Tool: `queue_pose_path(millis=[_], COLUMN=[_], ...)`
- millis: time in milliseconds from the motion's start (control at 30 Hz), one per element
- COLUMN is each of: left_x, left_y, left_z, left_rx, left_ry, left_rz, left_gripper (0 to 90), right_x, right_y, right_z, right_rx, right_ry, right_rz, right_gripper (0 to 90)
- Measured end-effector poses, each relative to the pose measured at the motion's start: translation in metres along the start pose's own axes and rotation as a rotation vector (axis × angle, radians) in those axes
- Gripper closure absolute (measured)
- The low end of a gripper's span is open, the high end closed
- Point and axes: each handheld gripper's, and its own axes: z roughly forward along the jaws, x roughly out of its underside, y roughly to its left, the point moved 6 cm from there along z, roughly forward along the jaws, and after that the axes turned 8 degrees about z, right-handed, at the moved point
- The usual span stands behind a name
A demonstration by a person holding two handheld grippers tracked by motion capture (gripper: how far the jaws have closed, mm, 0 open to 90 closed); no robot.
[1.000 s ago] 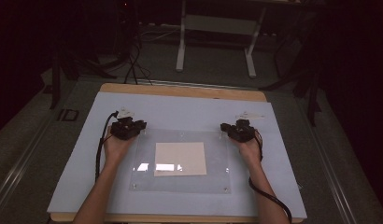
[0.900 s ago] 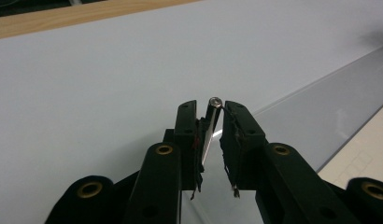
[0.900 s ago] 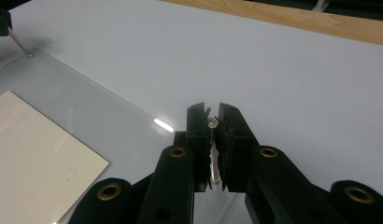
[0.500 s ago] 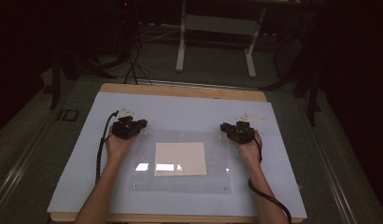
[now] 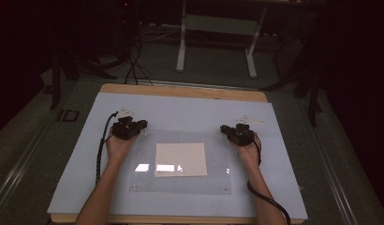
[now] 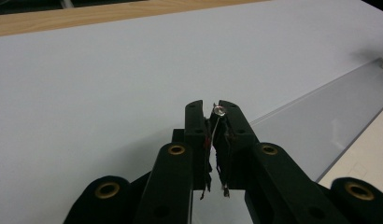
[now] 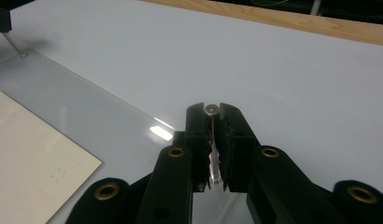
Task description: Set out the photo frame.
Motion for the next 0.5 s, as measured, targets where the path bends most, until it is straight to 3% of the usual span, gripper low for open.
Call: queue_pose_path(millis=[367,500], left_x=[-0.004,-0.006], left_y=[0.003,0.009], left_z=[0.002,0.006], left_rx=[0.025,0.056], left_ry=[0.053,0.052], left_rz=[-0.015,-0.093], left_gripper=[83.9,83.4], right_x=[-0.006,-0.012], right_y=[-0.001,-0.005], right_z=[0.002,0.005], right_rx=[-0.005,-0.013], right_ry=[0.080,0.133], right_rz=[0.039,0.093], right_gripper=[83.3,83.4])
